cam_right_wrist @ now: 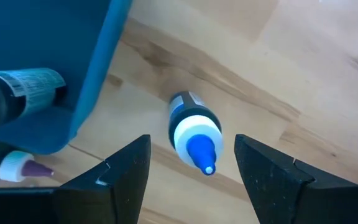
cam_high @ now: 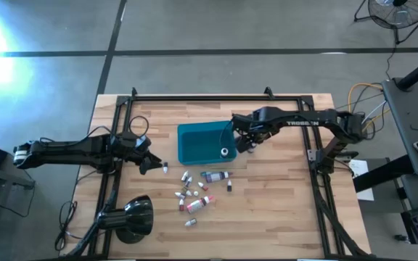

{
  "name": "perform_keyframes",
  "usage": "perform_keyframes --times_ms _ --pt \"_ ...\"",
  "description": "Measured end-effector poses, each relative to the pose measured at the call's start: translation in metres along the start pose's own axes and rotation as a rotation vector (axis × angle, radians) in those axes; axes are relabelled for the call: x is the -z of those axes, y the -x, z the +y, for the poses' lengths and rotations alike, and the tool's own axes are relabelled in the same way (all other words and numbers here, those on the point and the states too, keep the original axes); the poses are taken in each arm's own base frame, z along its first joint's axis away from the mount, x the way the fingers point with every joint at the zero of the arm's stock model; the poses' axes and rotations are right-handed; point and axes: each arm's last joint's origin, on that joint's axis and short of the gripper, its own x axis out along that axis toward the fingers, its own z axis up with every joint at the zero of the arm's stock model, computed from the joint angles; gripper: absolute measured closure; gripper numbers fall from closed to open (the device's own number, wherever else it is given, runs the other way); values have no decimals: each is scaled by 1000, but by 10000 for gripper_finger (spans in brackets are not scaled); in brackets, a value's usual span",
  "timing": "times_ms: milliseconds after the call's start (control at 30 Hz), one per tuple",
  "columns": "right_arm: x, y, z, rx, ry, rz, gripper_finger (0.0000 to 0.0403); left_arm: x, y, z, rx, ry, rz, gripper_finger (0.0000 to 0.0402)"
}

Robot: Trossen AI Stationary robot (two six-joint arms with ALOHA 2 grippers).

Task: Pick & Place food coloring
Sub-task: Put the large blue food coloring bottle into the blue bin

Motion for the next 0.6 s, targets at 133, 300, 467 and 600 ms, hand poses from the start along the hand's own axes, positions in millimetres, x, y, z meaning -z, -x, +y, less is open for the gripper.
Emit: perform_keyframes --times_ms 133,300,467,600 --pt "-2 -9 1 21 18 19 177 0 0 0 0 0 1 224" --pt "-5 -14 -1 30 34 31 177 0 0 0 0 0 1 224" --pt "-9 -14 -4 30 38 31 181 0 0 0 0 0 1 224" --pt "-9 -14 -5 11 43 45 196 0 0 0 0 0 1 224"
